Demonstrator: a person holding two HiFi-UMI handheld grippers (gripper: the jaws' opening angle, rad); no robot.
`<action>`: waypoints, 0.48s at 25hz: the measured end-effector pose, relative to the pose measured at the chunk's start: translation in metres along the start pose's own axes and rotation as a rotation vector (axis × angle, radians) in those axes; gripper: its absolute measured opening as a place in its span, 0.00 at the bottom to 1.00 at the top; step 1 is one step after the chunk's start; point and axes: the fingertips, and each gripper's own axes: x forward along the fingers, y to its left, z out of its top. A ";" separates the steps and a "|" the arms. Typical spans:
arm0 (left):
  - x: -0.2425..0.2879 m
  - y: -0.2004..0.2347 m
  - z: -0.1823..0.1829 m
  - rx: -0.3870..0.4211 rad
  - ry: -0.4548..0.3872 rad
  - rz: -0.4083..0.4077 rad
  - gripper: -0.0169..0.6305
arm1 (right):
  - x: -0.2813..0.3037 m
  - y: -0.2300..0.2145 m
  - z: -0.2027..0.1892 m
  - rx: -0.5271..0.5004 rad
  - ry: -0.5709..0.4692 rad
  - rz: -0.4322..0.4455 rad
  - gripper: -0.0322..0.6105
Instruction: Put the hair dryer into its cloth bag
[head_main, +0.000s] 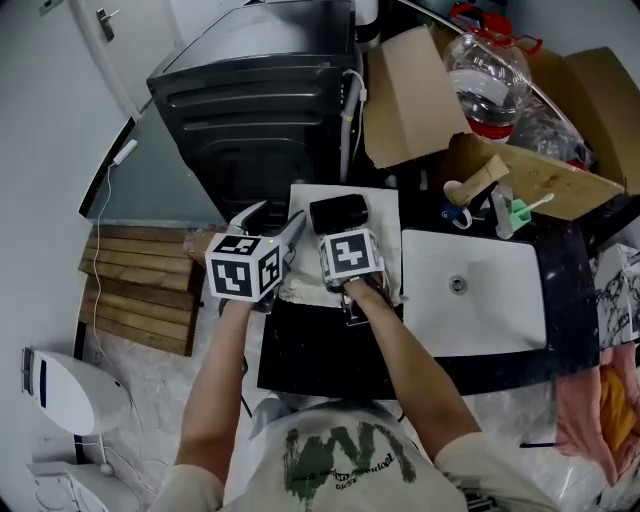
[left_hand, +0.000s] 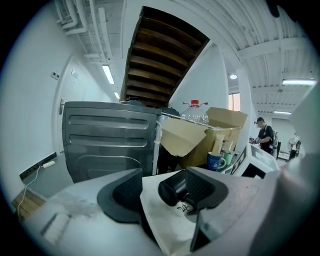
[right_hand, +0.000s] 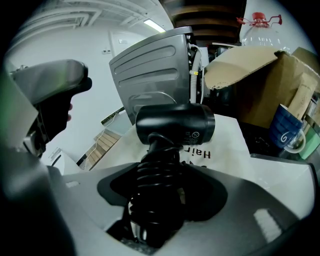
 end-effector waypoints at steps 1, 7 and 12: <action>0.000 0.000 0.000 0.002 -0.001 -0.010 0.46 | -0.001 0.000 0.000 -0.002 0.001 0.001 0.46; 0.000 0.009 -0.002 0.006 0.010 -0.079 0.46 | -0.002 0.003 0.003 -0.039 0.017 0.032 0.45; 0.002 0.012 -0.007 0.032 0.035 -0.167 0.46 | -0.009 0.001 0.001 -0.001 -0.012 0.029 0.45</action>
